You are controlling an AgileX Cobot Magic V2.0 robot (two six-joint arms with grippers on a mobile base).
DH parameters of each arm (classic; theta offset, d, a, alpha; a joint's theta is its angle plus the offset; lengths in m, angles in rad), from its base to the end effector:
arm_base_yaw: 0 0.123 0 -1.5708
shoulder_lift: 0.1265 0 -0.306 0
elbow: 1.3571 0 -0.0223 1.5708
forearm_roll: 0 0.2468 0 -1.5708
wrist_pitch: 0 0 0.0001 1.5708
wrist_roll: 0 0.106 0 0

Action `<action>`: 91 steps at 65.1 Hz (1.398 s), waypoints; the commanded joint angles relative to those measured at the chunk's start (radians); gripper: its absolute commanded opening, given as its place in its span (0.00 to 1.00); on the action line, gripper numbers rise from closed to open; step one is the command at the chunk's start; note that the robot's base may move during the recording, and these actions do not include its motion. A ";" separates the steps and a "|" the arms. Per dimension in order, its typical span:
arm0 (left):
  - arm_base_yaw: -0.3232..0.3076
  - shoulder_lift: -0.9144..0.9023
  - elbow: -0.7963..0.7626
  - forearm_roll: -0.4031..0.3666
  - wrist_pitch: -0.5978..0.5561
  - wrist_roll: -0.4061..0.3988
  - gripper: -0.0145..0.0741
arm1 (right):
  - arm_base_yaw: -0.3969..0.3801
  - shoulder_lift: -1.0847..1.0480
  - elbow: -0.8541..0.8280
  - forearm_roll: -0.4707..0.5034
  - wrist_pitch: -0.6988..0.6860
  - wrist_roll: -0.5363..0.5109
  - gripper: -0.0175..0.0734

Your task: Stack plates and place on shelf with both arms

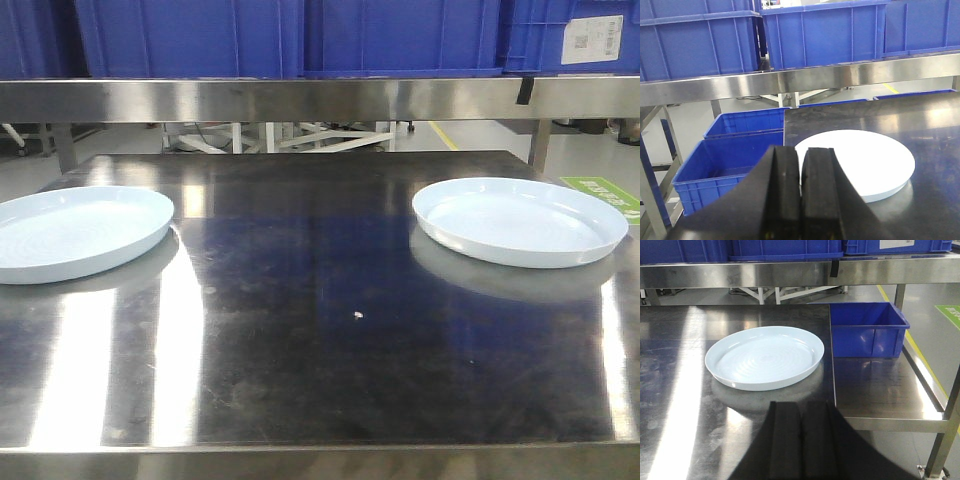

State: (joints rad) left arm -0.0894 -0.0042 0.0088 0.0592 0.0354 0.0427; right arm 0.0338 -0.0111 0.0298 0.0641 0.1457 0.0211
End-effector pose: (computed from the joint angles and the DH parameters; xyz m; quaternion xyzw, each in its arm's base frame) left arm 0.0461 -0.0039 0.2078 0.0652 0.6871 0.0052 0.7236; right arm 0.0463 0.0026 0.1891 0.0154 0.7336 0.0436 0.6780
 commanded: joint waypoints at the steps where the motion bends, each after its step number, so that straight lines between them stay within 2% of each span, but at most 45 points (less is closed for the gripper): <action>1: 0.003 -0.023 0.002 -0.001 -0.085 -0.003 0.26 | -0.005 -0.016 0.000 -0.006 -0.084 -0.003 0.25; 16: 0.003 -0.023 0.001 -0.010 -0.088 -0.003 0.26 | -0.005 -0.016 0.000 -0.006 -0.084 -0.003 0.25; 23: 0.003 -0.016 -0.022 -0.059 -0.085 -0.003 0.26 | -0.005 -0.016 0.000 -0.006 -0.084 -0.003 0.25; 29: 0.003 -0.006 -0.057 -0.073 -0.079 -0.003 0.26 | -0.005 -0.016 0.000 -0.006 -0.084 -0.003 0.25; 42: 0.003 0.059 -0.177 -0.071 0.008 -0.003 0.26 | -0.005 -0.016 0.000 -0.006 -0.084 -0.003 0.25; 66: 0.003 0.303 -0.378 -0.070 0.199 -0.003 0.26 | -0.005 -0.016 0.000 -0.006 -0.084 -0.003 0.25; 81: 0.003 0.520 -0.477 -0.070 0.339 -0.003 0.26 | -0.005 -0.016 0.000 -0.006 -0.084 -0.003 0.25; 91: 0.003 0.673 -0.572 -0.070 0.380 -0.003 0.26 | -0.005 -0.016 0.000 -0.006 -0.084 -0.003 0.25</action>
State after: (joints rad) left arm -0.0881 0.5950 -0.4840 0.0000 0.4733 0.0427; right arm 0.0338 -0.0111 0.0298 0.0641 0.1457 0.0211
